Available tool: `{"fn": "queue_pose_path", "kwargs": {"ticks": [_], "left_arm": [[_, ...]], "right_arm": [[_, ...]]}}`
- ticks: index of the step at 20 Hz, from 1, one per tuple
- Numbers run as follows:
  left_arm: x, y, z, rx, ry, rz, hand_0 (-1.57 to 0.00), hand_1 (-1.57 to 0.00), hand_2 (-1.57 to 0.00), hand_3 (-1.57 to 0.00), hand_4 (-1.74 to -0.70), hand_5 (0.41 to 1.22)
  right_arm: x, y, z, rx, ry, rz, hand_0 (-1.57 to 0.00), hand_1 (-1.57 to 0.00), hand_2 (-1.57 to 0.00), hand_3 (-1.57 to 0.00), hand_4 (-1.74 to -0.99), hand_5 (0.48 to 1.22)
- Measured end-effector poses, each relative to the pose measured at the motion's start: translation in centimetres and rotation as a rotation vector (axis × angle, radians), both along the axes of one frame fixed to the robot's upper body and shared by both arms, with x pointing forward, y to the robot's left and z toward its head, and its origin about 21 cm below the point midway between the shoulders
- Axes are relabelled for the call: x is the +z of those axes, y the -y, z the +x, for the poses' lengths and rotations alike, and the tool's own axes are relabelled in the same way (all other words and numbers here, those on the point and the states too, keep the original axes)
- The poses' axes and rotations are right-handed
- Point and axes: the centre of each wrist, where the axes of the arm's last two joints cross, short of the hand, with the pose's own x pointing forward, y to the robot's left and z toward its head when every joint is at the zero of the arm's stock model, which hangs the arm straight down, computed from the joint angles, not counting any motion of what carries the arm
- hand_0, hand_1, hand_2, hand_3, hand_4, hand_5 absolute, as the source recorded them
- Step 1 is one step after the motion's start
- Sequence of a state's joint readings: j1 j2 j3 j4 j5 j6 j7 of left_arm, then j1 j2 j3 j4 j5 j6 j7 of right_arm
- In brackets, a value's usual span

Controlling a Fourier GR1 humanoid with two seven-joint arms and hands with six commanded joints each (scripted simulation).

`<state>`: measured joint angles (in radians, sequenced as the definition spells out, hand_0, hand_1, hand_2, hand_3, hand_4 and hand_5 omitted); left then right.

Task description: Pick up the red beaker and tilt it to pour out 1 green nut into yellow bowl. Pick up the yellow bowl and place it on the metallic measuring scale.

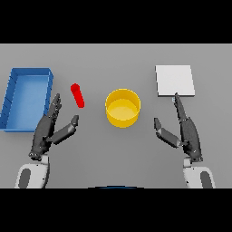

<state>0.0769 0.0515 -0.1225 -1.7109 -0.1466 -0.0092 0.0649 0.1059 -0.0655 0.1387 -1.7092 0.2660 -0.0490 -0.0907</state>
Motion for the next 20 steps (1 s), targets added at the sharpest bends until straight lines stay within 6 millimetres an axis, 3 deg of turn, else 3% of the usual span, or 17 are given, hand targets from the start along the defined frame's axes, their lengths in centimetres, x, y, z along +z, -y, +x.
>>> {"fn": "queue_pose_path", "kwargs": {"ticks": [2, 7, 15, 18, 20], "left_arm": [[-0.2, 0.5, 0.3, -0.008, -0.009, 0.018, 0.0, 0.0, 0.0, 0.0, -1.28, 0.691], [-1.0, 0.8, 3.7, -0.033, -0.051, 0.007, 0.0, 0.0, 0.0, 0.0, -1.38, 0.738], [-3.2, 1.3, 7.6, -0.011, -0.099, 0.016, 0.0, 0.0, 0.0, 0.0, -1.34, 0.717], [-3.2, 1.8, 9.5, -0.016, -0.11, 0.018, 0.0, 0.0, 0.0, 0.0, -1.32, 0.712], [-3.3, 1.9, 9.8, -0.025, -0.096, 0.02, 0.0, 0.0, 0.0, 0.0, -1.32, 0.711]], "right_arm": [[0.3, -0.1, 0.1, 0.009, -0.011, 0.02, 0.0, 0.0, 0.0, 0.0, -1.265, 0.68], [0.0, 0.3, 0.1, 0.015, -0.004, 0.058, 0.0, 0.0, 0.0, 0.0, -1.304, 0.678], [0.0, 0.2, -0.2, 0.0, -0.011, 0.08, 0.0, 0.0, 0.0, 0.0, -1.341, 0.689], [0.0, 0.6, 0.0, -0.007, -0.017, 0.077, 0.0, 0.0, 0.0, 0.0, -1.338, 0.688], [0.0, 0.4, 0.2, 0.001, -0.012, 0.091, 0.0, 0.0, 0.0, 0.0, -1.333, 0.687]]}}
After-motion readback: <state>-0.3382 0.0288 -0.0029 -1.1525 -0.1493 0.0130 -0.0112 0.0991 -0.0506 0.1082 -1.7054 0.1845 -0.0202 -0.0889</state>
